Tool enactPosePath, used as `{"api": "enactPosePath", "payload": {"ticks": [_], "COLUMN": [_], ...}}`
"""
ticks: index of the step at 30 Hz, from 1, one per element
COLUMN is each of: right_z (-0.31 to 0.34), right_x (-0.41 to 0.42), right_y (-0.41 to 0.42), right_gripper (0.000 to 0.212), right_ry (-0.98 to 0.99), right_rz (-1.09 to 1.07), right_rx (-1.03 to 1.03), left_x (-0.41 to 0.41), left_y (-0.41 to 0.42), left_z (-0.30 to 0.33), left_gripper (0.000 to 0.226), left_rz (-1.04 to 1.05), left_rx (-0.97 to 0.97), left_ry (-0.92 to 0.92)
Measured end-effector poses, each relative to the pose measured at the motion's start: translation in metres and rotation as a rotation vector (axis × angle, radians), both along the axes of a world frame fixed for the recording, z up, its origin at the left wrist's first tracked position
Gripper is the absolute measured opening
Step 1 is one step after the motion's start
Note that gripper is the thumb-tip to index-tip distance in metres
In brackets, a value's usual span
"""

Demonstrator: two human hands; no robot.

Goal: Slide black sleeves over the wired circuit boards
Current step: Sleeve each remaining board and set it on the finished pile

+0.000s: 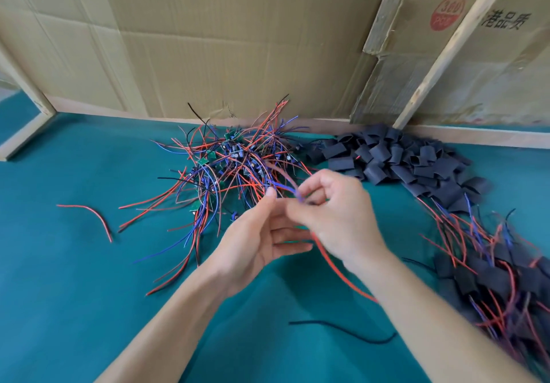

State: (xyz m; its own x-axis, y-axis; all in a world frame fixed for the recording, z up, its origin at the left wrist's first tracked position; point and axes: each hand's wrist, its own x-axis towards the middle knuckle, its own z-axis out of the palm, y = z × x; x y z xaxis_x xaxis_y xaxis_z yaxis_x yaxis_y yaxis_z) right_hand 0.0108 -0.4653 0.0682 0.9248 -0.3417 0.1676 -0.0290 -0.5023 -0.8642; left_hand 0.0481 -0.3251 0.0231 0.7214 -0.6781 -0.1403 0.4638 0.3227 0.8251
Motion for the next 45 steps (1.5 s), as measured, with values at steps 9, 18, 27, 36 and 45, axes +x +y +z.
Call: {"api": "enactPosePath", "payload": {"ticks": [9,18,27,36,45], "right_z": [0.010,-0.041,-0.031,0.004,-0.030], "right_x": [0.005,0.077,0.086,0.003,-0.045], "right_y": [-0.054,-0.117,-0.122,-0.081,-0.001], "right_gripper": [0.007,0.048,0.033,0.035,0.009], "right_ry": [0.220,0.374,0.381,0.173,-0.028], "right_rz": [0.219,-0.485,-0.570,-0.460,0.077], "right_rx": [-0.217,-0.621,-0.443,-0.286,-0.041], "left_x": [-0.006,-0.010,-0.009,-0.011,-0.013], "left_y": [0.000,0.001,0.003,-0.002,-0.007], "left_z": [-0.006,-0.005,-0.007,-0.010,-0.014], "left_gripper": [0.032,0.031,0.025,0.022,0.033], "left_rz": [-0.046,-0.132,-0.177,0.033,0.124], "left_rx": [0.144,0.297,0.304,0.261,0.234], "left_ry": [-0.024,-0.202,-0.235,-0.254,-0.309]}}
